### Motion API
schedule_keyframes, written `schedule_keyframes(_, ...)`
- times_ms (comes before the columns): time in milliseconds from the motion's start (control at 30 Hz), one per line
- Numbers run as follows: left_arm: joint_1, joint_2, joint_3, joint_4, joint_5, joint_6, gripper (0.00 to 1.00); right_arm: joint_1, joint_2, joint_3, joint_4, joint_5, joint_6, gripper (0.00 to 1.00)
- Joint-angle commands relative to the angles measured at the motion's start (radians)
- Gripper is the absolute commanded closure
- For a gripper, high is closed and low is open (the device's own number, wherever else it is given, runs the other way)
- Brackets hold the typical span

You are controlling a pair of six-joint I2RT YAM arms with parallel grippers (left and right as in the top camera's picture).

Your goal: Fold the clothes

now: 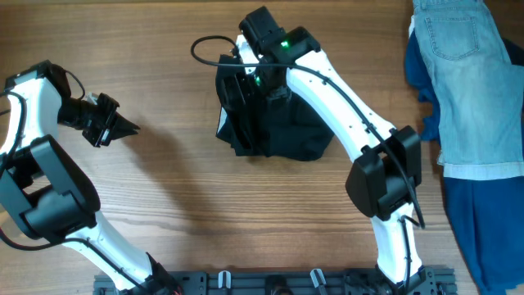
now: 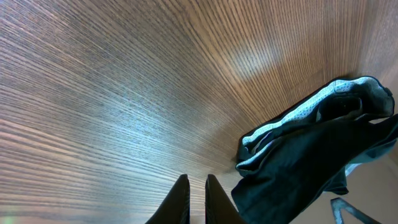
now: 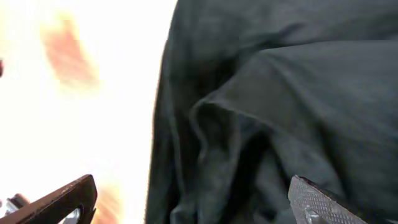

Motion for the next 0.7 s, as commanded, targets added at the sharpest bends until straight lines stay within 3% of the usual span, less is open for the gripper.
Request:
schedule_keyframes(0,-0.005,-0.028,-0.002,-0.011,0.017,0.008,0.9,0.023,0.087,-0.014,0.021,-0.116,-0.02,0.0)
schedule_keyframes(133,-0.005,-0.028,-0.002,-0.022,0.016,0.009,0.91,0.02,0.157,-0.014,0.071,-0.135,0.008,0.0)
schedule_keyframes(367,-0.005,-0.028,-0.002,-0.029,0.016,0.009,0.91,0.0,0.164,-0.013,0.188,-0.006,0.027,0.0)
schedule_keyframes(667,-0.005,-0.028,-0.002,-0.035,0.016,0.008,0.91,-0.007,0.159,0.014,0.311,0.376,0.017,0.0)
